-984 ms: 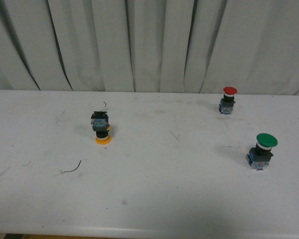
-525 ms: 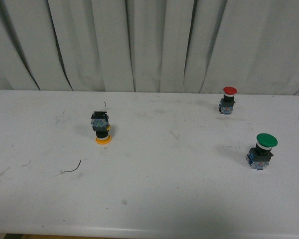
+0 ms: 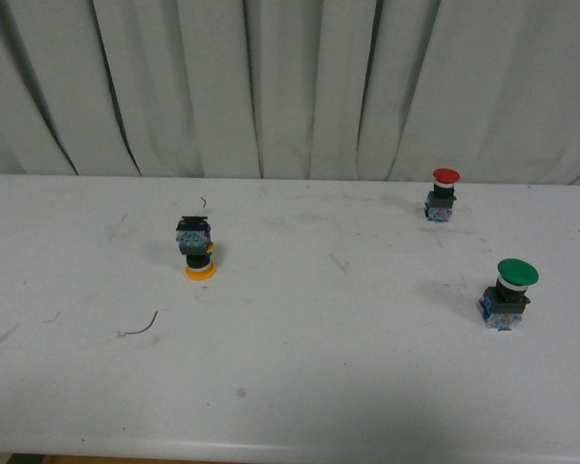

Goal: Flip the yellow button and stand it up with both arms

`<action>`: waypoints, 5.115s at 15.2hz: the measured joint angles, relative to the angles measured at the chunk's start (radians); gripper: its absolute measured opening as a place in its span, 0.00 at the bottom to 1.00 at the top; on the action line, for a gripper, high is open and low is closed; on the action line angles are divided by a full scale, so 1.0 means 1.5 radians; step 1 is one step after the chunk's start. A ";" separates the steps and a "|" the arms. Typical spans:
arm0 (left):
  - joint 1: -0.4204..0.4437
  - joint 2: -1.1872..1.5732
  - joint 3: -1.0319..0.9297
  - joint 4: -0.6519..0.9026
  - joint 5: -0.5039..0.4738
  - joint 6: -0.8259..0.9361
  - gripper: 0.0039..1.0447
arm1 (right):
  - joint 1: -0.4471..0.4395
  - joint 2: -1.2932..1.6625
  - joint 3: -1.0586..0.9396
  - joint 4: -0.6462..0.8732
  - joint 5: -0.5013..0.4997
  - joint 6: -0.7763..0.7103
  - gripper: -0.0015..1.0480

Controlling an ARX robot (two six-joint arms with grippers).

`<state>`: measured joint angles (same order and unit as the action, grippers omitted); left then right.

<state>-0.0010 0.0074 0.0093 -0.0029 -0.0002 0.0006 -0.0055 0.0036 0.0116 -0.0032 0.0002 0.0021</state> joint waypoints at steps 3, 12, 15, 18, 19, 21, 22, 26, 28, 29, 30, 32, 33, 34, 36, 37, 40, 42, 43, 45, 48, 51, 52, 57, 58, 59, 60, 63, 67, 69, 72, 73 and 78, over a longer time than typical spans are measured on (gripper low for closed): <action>0.000 0.001 0.000 -0.004 -0.002 -0.002 0.94 | 0.000 0.000 0.000 0.000 0.000 0.000 0.94; -0.003 0.342 0.159 -0.012 -0.098 -0.188 0.94 | 0.001 0.000 0.000 0.000 0.000 0.000 0.94; -0.037 0.675 0.298 0.231 -0.054 -0.111 0.94 | 0.001 0.000 0.000 0.000 0.000 0.000 0.94; -0.084 0.999 0.485 0.241 -0.045 -0.062 0.94 | 0.001 0.000 0.000 0.000 0.000 0.000 0.94; -0.096 1.084 0.549 0.217 -0.046 -0.049 0.94 | 0.001 0.000 0.000 0.000 0.000 0.000 0.94; -0.118 1.195 0.662 0.181 -0.049 -0.023 0.94 | 0.001 0.000 0.000 0.000 0.000 0.000 0.94; -0.128 1.246 0.726 0.153 -0.044 -0.012 0.94 | 0.001 0.000 0.000 0.000 0.000 0.000 0.94; -0.134 1.371 0.868 0.057 -0.019 -0.058 0.94 | 0.001 0.000 0.000 0.000 0.000 0.000 0.94; -0.133 1.397 0.902 0.022 -0.031 -0.068 0.94 | 0.001 0.000 0.000 0.000 0.000 0.000 0.94; -0.133 1.405 0.911 0.013 -0.034 -0.068 0.94 | 0.001 0.000 0.000 0.000 0.000 0.000 0.94; -0.133 1.410 0.915 0.011 -0.035 -0.068 0.94 | 0.001 0.000 0.000 0.000 0.000 0.000 0.94; -0.135 1.422 0.915 0.017 -0.034 -0.065 0.94 | 0.001 0.000 0.000 0.000 0.000 0.000 0.94; -0.135 1.430 0.915 0.020 -0.032 -0.065 0.94 | 0.001 0.000 0.000 0.000 0.000 0.000 0.94; -0.135 1.437 0.915 0.026 -0.027 -0.065 0.94 | 0.001 0.000 0.000 0.000 0.000 0.000 0.94; -0.134 1.455 0.911 0.037 -0.017 -0.065 0.94 | 0.001 0.000 0.000 0.000 0.000 0.000 0.94; -0.132 1.461 0.909 0.038 -0.017 -0.065 0.94 | 0.001 0.000 0.000 0.000 0.000 0.000 0.94; -0.130 1.476 0.909 0.042 -0.017 -0.065 0.94 | 0.001 0.000 0.000 0.000 0.000 0.000 0.94; -0.130 1.487 0.910 0.043 -0.018 -0.065 0.94 | 0.001 0.000 0.000 0.000 0.000 0.000 0.94; -0.130 1.488 0.910 0.047 -0.020 -0.063 0.94 | 0.001 0.000 0.000 0.000 0.000 0.000 0.94; -0.131 1.488 0.910 0.063 -0.031 -0.052 0.73 | 0.001 0.000 0.000 0.000 0.000 0.000 0.94; -0.140 1.488 0.910 0.070 -0.038 -0.048 0.35 | 0.001 0.000 0.000 0.000 0.000 0.000 0.94; -0.148 1.481 0.900 0.080 -0.040 -0.048 0.34 | 0.001 0.000 0.000 0.000 0.000 0.000 0.94; -0.148 1.479 0.897 0.081 -0.040 -0.048 0.34 | 0.001 0.000 0.000 0.000 0.000 0.000 0.94; -0.194 1.255 0.736 0.160 -0.037 -0.048 0.34 | 0.001 0.000 0.000 0.000 0.000 0.000 0.94; -0.212 1.195 0.693 0.171 -0.041 -0.048 0.34 | 0.001 0.000 0.000 0.000 -0.001 0.000 0.94; -0.233 1.127 0.640 0.175 -0.045 -0.048 0.34 | 0.001 0.000 0.000 0.000 0.000 0.000 0.94; -0.253 1.073 0.593 0.179 -0.052 -0.048 0.34 | 0.001 0.000 0.000 0.000 0.000 0.000 0.94; -0.300 0.792 0.366 0.225 -0.014 -0.196 0.34 | 0.001 0.000 0.000 0.000 0.000 0.000 0.94; -0.273 0.777 0.314 0.382 0.124 -0.326 0.34 | 0.001 0.000 0.000 0.000 0.000 0.000 0.94; -0.271 0.777 0.306 0.411 0.141 -0.353 0.34 | 0.001 0.000 0.000 0.000 0.000 0.000 0.94; -0.261 0.795 0.284 0.506 0.182 -0.428 0.34 | 0.001 0.000 0.000 0.000 0.000 0.000 0.94; -0.258 0.827 0.264 0.595 0.206 -0.500 0.34 | 0.001 0.000 0.000 0.000 0.000 0.000 0.94; -0.282 0.871 0.239 0.812 0.223 -0.649 0.34 | 0.001 0.000 0.000 0.000 -0.001 0.000 0.94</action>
<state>-0.4232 1.3140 0.3676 1.2144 0.3336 -0.9726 -0.0048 0.0036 0.0116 -0.0036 -0.0006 0.0021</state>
